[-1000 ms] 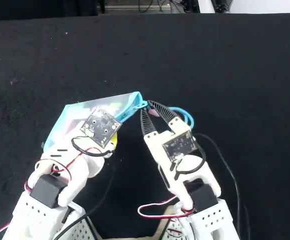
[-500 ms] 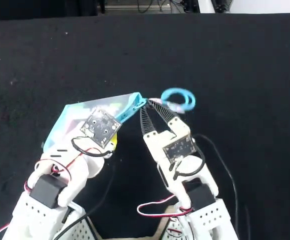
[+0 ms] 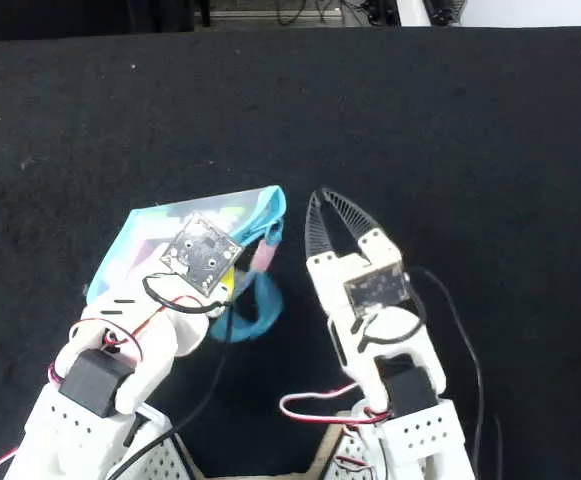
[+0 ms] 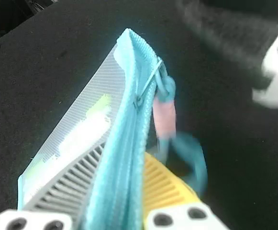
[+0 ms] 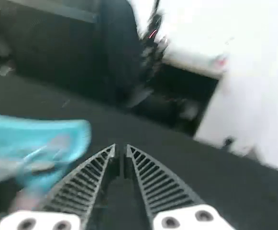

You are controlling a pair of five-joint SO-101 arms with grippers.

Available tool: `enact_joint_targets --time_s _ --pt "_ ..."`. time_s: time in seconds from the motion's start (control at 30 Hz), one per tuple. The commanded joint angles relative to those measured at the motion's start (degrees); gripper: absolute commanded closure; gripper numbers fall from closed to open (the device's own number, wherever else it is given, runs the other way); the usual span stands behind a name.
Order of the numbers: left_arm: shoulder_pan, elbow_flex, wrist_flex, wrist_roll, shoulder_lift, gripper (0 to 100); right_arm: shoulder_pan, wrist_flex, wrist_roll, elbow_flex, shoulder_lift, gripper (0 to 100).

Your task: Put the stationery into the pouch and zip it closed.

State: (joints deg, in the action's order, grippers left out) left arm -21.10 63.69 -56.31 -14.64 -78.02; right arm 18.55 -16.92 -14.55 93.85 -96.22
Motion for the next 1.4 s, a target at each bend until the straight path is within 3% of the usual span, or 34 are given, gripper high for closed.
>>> enact_joint_targets --time_s 0.0,0.13,0.3,0.43,0.67,0.8,1.03,1.2,1.37 --pt "1.54 -1.45 -0.88 0.88 0.88 97 6.86 -16.44 0.18 -9.10 -1.45 89.6" --pt "1.54 -1.54 -0.88 0.88 0.88 97 8.97 -20.66 0.79 -10.86 -1.01 77.7" --pt "1.36 -1.54 -0.88 0.88 0.88 97 8.97 -7.56 6.51 -3.12 -0.92 77.6" --pt "1.27 -1.54 -0.88 0.88 0.88 97 9.05 1.85 6.77 2.33 -0.92 77.9" --pt "1.19 -1.45 -0.88 0.88 0.88 97 11.25 2.46 7.03 3.21 -0.92 77.9" --pt "1.27 -1.45 -0.88 0.88 0.88 97 15.03 0.44 6.68 3.21 -0.92 77.9" --pt "1.36 -1.45 -0.88 0.88 0.88 97 14.77 -0.09 6.68 2.95 -1.36 77.9" --pt "1.54 -1.54 -0.88 0.88 0.88 97 8.62 -17.05 7.03 -8.57 -1.45 77.9" --pt "1.45 -1.54 -0.88 0.88 0.88 97 14.51 -21.89 6.77 -10.59 -0.92 77.9"
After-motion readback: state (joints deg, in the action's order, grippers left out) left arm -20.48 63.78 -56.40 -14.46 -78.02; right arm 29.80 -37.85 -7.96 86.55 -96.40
